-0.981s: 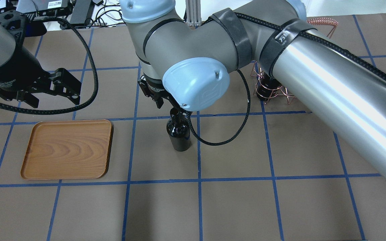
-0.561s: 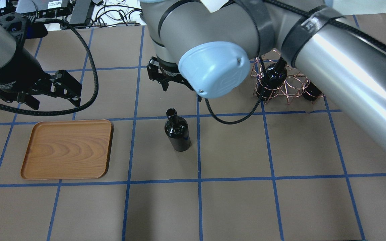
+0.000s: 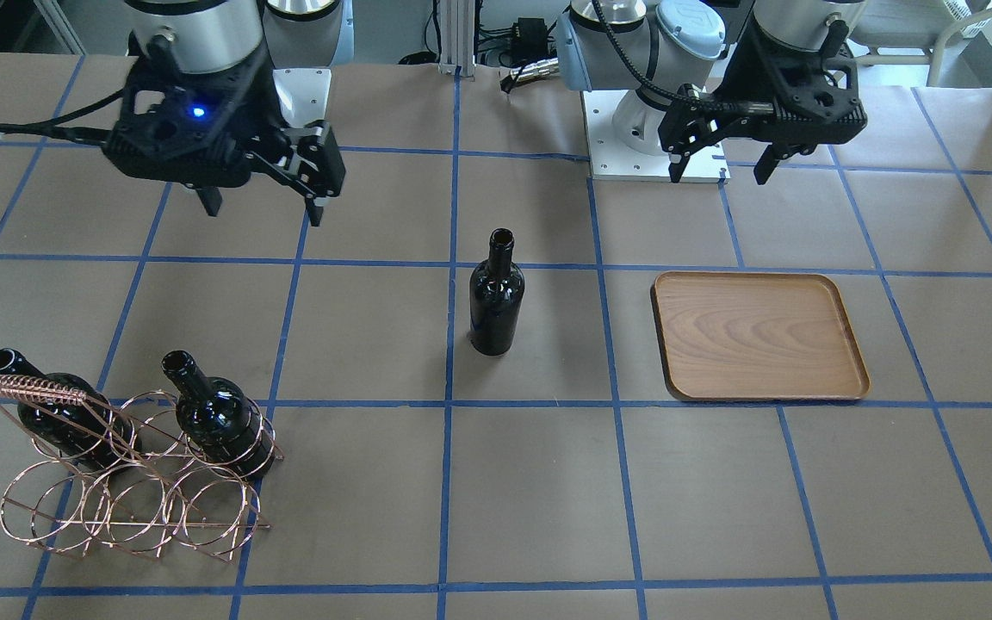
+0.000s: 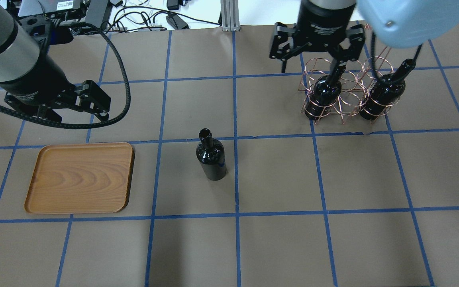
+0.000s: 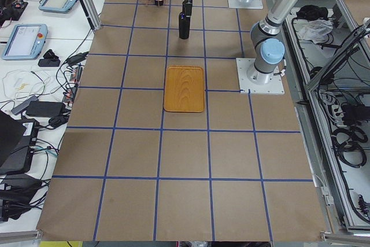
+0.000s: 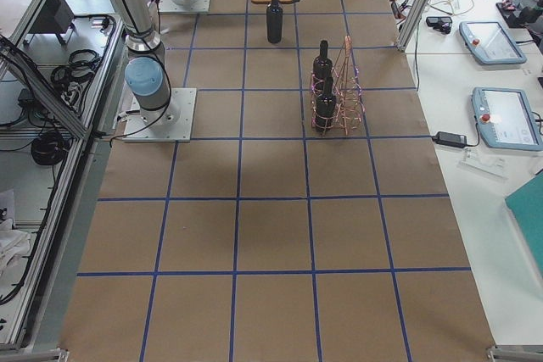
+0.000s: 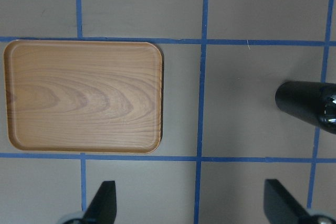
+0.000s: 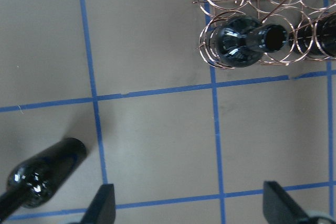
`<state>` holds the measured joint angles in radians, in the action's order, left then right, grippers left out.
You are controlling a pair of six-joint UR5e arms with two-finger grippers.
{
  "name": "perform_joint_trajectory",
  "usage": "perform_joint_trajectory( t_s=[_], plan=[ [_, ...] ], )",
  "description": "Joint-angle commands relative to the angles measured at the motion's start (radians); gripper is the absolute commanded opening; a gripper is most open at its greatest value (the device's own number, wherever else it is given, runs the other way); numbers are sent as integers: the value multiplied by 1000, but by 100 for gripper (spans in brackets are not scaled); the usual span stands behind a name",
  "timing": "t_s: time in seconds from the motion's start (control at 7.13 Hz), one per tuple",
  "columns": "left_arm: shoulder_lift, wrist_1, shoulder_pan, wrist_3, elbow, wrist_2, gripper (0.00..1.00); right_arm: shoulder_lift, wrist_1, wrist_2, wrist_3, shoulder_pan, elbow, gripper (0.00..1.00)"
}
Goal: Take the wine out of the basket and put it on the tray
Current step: 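Open the right gripper and raise it back over the rack, then lower the left gripper onto the standing bottle's neck and grasp it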
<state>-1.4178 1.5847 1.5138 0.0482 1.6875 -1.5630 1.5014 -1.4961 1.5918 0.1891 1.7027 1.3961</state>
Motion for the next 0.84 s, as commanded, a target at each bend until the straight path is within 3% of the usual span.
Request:
perform_joint_trajectory(
  t_s=[0.0, 0.42, 0.7],
  plan=[
    [-44, -46, 138, -57, -2, 1, 100, 65, 45, 10, -125, -44, 70, 100],
    [-110, -149, 293, -117, -2, 76, 100, 74, 22, 40, -114, -43, 83, 100],
    [-162, -178, 371, -172, -2, 67, 100, 74, 4, 39, -115, -43, 83, 100]
  ],
)
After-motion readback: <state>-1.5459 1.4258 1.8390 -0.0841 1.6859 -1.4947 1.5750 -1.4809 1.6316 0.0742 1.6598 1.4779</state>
